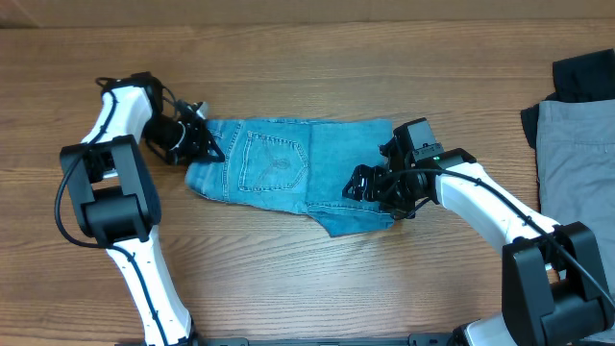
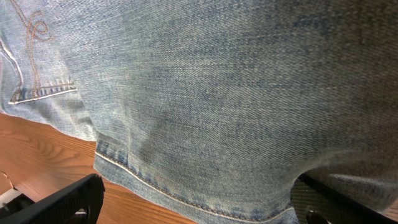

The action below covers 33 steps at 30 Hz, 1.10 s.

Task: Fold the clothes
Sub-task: 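Lift the left end with the left gripper and fold it rightward over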

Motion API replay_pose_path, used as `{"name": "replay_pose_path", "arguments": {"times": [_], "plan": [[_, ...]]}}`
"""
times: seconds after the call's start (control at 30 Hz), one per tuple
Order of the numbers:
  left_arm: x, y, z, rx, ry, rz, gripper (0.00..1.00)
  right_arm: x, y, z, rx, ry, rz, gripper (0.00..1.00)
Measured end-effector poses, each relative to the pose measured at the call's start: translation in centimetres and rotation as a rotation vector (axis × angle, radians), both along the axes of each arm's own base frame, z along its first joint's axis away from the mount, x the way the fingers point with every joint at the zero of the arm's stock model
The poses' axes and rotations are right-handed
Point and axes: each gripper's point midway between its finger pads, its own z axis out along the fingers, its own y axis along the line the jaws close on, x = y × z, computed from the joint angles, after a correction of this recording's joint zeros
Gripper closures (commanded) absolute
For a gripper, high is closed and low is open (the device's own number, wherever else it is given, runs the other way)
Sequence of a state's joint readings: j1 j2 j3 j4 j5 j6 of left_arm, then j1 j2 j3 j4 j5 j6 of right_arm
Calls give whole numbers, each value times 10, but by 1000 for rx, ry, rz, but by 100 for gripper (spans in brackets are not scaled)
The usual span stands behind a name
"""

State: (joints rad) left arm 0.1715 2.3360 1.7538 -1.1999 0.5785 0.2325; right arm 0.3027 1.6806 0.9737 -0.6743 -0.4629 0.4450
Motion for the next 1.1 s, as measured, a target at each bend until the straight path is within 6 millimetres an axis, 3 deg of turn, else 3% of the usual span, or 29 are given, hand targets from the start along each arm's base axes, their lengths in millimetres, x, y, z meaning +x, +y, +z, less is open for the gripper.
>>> {"name": "replay_pose_path", "arguments": {"times": [0.13, 0.3, 0.5, 0.6, 0.8, 0.87, 1.1], "plan": [[-2, 3, -1, 41, 57, 56, 96, 2, 1, 1, 3, -11, 0, 0], [-15, 23, 6, 144, 192, 143, 96, 6, 3, -1, 10, -22, 2, 0], [1, 45, 46, 214, 169, 197, 96, 13, 6, -12, 20, -29, 8, 0], [6, 39, 66, 235, 131, 179, 96, 13, 7, -17, 19, -18, 9, 0], [11, -10, 116, 269, -2, 88, 96, 13, 8, -18, 28, -14, 14, 0], [8, -41, 132, 267, -52, 32, 96, 13, 8, -18, 29, -15, 14, 0], [-7, -147, 141, 245, -143, -160, 96, 12, 9, -17, 36, -23, 32, 0]]}}
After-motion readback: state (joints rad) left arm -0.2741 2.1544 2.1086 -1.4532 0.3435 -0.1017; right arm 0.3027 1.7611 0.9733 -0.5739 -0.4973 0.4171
